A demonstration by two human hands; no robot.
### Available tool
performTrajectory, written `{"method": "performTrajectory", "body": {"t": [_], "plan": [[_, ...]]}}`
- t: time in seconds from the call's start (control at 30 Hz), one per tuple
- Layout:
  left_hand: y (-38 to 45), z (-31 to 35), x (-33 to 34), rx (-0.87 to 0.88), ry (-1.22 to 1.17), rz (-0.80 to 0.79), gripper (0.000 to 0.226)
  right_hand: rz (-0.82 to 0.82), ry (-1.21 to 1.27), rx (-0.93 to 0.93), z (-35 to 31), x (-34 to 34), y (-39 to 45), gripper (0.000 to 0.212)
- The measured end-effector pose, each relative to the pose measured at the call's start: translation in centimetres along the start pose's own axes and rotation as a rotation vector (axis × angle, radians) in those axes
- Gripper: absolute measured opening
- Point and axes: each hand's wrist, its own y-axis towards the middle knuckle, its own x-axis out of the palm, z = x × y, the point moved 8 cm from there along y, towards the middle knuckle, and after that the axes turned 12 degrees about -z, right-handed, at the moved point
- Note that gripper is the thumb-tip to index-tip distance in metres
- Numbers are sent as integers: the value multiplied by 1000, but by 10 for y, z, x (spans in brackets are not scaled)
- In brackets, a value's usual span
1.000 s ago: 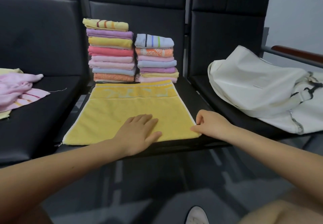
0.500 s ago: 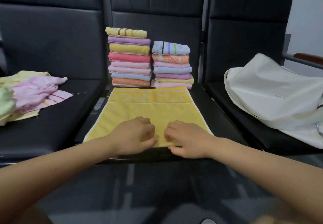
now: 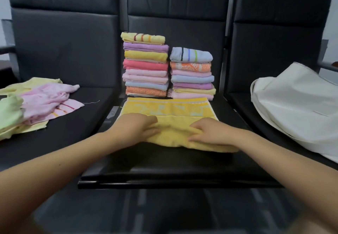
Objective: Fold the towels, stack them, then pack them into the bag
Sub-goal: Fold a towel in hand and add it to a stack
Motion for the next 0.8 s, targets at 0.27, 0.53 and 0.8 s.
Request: {"method": "performTrajectory", "body": {"t": [0.27, 0.53, 0.8], "plan": [[17, -80, 0, -287, -186, -88, 41, 205, 234, 189, 70, -36, -11, 33], [-7, -94, 15, -394, -727, -81, 32, 306, 812, 126, 83, -18, -40, 13], [-14, -96, 22, -380, -538, -141, 35, 279, 729, 239, 87, -17, -45, 20]]}}
